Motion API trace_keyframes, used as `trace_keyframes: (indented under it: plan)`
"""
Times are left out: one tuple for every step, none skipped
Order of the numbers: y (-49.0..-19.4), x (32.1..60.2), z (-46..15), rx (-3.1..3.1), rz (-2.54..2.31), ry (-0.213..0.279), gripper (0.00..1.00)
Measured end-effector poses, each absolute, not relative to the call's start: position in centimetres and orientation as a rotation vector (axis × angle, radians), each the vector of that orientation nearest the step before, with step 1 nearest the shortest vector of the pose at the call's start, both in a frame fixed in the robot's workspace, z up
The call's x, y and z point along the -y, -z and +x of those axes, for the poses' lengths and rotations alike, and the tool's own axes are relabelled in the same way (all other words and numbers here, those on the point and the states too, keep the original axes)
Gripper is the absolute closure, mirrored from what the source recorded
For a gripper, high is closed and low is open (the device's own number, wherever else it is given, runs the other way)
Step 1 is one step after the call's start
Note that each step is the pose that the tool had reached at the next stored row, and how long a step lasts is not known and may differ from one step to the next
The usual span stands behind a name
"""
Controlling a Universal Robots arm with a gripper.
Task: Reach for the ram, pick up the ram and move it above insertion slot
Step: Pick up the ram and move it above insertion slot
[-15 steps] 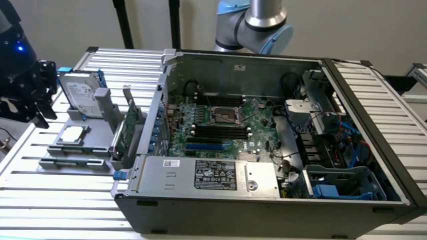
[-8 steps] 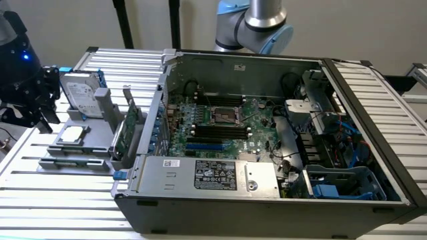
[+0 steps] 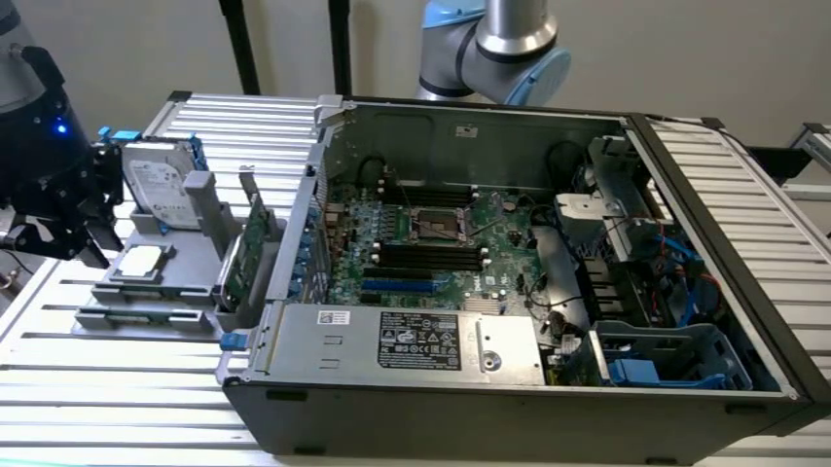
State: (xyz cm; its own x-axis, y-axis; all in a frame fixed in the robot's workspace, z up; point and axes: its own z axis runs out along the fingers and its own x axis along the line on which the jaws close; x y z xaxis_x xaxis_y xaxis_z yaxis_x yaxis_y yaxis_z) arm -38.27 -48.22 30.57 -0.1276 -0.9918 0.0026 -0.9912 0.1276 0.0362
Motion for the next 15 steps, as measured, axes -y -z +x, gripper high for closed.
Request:
trace_keyframes:
  plan:
    - [-30.4,48.2,-38.3,2.339,2.058,0.04,0.69]
    - [-30.2,48.2,-38.3,2.339,2.058,0.04,0.69]
    - [-30.0,48.3,-38.3,2.339,2.058,0.04,0.69]
    - [-29.8,48.3,-38.3,2.339,2.058,0.04,0.69]
    - [-29.7,48.3,-38.3,2.339,2.058,0.04,0.69]
    - [-29.5,48.3,-38.3,2.339,2.058,0.04,0.69]
    - [-29.3,48.3,-38.3,2.339,2.058,0.04,0.69]
    - [-29.1,48.3,-38.3,2.339,2.058,0.04,0.69]
    - [-28.9,48.3,-38.3,2.339,2.058,0.04,0.69]
    - [-28.7,48.4,-38.3,2.339,2.058,0.04,0.69]
    - [-28.6,48.4,-38.3,2.339,2.058,0.04,0.69]
    - [-28.4,48.4,-38.3,2.339,2.058,0.04,0.69]
    - [-28.2,48.4,-38.3,2.339,2.058,0.04,0.69]
    - [-28.0,48.4,-38.3,2.339,2.058,0.04,0.69]
    - [-27.8,48.4,-38.3,2.339,2.058,0.04,0.69]
